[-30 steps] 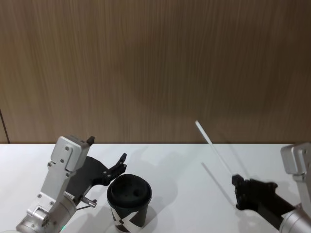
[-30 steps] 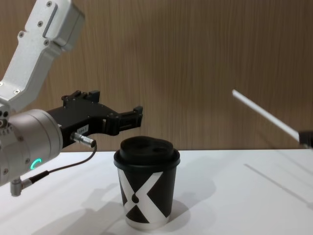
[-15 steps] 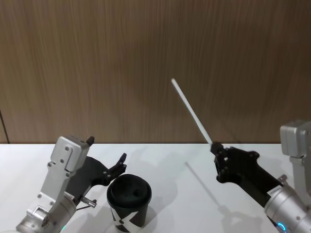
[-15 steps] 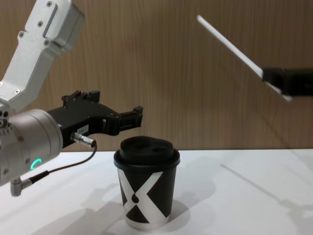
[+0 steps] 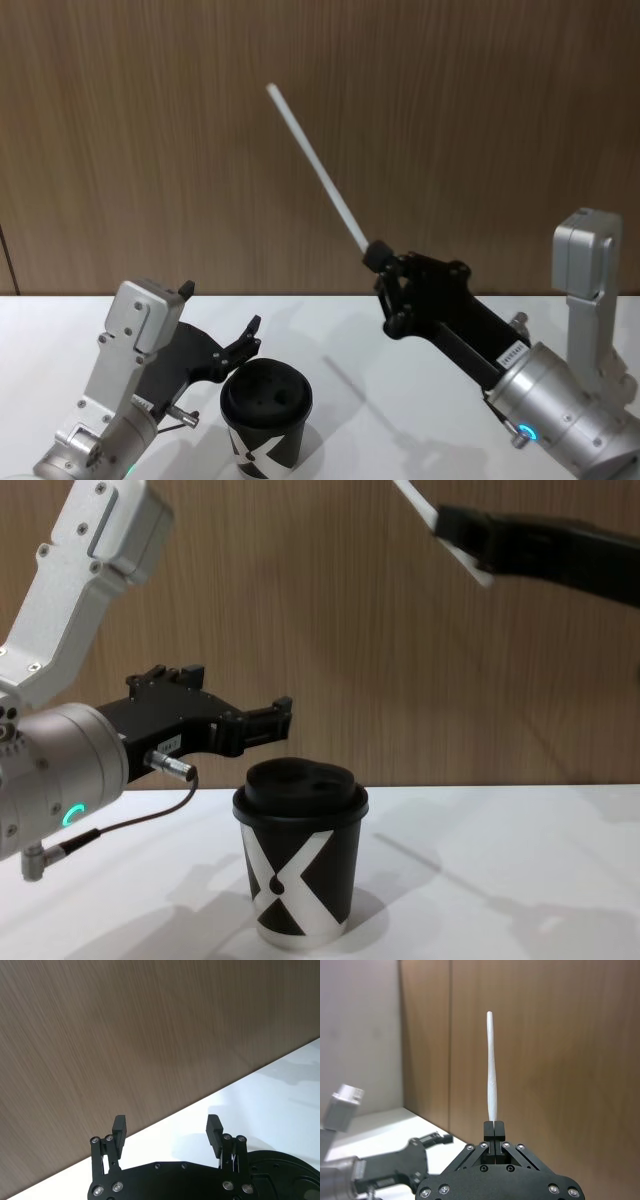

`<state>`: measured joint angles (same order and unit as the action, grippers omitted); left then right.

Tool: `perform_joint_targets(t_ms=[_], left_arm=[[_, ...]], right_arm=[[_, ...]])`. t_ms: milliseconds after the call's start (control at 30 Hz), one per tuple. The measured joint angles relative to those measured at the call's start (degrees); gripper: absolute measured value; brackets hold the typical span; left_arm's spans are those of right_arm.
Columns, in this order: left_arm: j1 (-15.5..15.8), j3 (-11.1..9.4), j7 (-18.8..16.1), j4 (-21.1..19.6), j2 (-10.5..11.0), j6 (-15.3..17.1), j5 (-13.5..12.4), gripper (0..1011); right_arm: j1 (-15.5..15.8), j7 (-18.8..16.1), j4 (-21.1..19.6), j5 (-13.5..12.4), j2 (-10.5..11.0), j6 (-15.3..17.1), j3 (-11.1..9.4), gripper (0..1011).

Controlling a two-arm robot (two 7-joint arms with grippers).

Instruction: Pick up the straw with one hand, pass it to the other hand, and insert it into the cup.

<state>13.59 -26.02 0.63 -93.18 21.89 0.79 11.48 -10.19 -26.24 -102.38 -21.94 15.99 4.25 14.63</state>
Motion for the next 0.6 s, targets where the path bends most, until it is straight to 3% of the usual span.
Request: perform_joint_targets(t_ms=[600], left_arm=[[0.0, 0.0, 0.0, 0.0, 0.0, 0.0, 0.0, 1003]], right_arm=[[-8.7, -11.7, 5.2, -4.2, -1.0, -7.5, 5.0, 8]])
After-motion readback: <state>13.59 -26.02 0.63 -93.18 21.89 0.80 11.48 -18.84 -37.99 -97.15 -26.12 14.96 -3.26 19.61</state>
